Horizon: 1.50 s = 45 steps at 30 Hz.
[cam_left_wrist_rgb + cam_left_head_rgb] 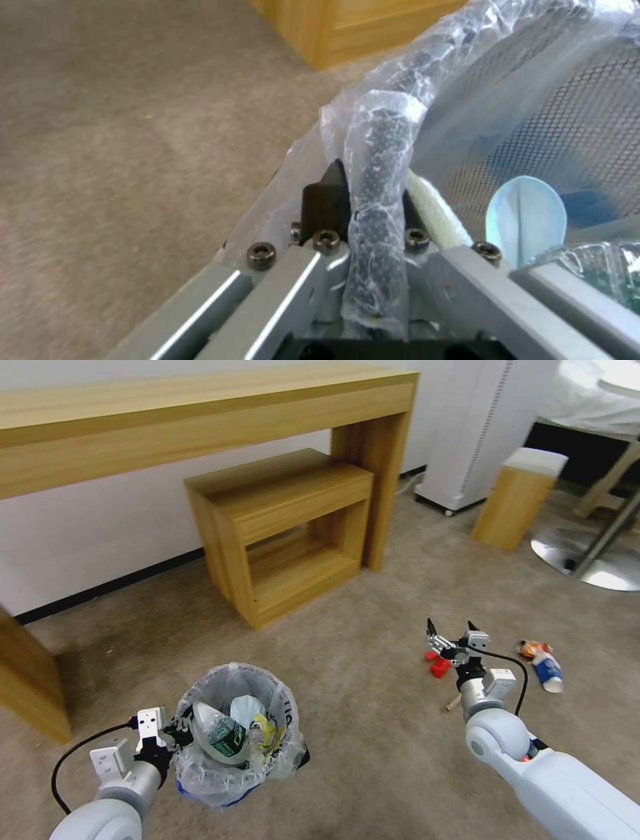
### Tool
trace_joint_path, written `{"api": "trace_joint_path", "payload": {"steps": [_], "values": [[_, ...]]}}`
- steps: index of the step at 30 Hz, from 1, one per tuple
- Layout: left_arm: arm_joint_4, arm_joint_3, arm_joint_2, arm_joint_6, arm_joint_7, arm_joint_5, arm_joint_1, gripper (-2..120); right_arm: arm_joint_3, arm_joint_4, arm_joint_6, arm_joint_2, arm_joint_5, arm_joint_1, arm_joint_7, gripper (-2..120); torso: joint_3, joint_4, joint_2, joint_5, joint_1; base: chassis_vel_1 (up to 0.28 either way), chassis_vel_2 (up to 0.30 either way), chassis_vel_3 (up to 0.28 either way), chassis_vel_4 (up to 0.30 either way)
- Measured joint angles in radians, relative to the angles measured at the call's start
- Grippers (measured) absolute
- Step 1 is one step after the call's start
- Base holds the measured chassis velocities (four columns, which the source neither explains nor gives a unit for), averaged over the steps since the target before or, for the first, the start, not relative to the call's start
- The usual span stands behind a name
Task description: Pick up the trash bin and place the garbage on the floor into it.
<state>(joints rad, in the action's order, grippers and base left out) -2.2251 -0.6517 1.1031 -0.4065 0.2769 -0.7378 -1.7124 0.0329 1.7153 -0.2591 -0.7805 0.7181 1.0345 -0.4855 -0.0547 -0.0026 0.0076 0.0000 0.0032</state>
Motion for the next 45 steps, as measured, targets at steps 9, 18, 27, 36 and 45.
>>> {"api": "trace_joint_path", "payload": {"steps": [9,18,27,36,45], "values": [[-0.007,0.000,0.010,0.002,-0.002,0.010,-0.008,1,0.018,-0.019,-0.042,-0.011,-0.055,0.018,0.014,100,0.000,0.0001,0.000,0.0000,0.000,-0.074,-0.071,-0.081,-0.076],[-0.009,-0.003,0.014,0.003,-0.005,0.020,-0.017,1,0.025,-0.040,-0.091,-0.016,-0.087,0.027,0.042,100,0.000,0.0000,0.000,0.0001,0.000,-0.090,-0.092,-0.079,-0.082],[-0.010,-0.004,0.016,0.005,-0.006,0.025,-0.022,1,0.026,-0.037,-0.098,-0.017,-0.088,0.028,0.052,100,0.000,0.0002,0.000,-0.0001,0.000,-0.073,-0.067,-0.073,-0.082],[-0.012,-0.004,0.017,0.006,-0.008,0.027,-0.025,1,0.034,-0.030,-0.099,-0.017,-0.078,0.033,0.055,100,0.000,0.0001,0.000,0.0000,0.000,-0.083,-0.086,-0.087,-0.076],[-0.011,0.001,0.020,0.010,-0.005,0.027,-0.022,1,0.056,-0.030,-0.103,-0.020,-0.080,0.051,0.067,100,0.000,-0.0004,0.000,0.0000,0.000,-0.068,-0.066,-0.060,-0.065]]}}
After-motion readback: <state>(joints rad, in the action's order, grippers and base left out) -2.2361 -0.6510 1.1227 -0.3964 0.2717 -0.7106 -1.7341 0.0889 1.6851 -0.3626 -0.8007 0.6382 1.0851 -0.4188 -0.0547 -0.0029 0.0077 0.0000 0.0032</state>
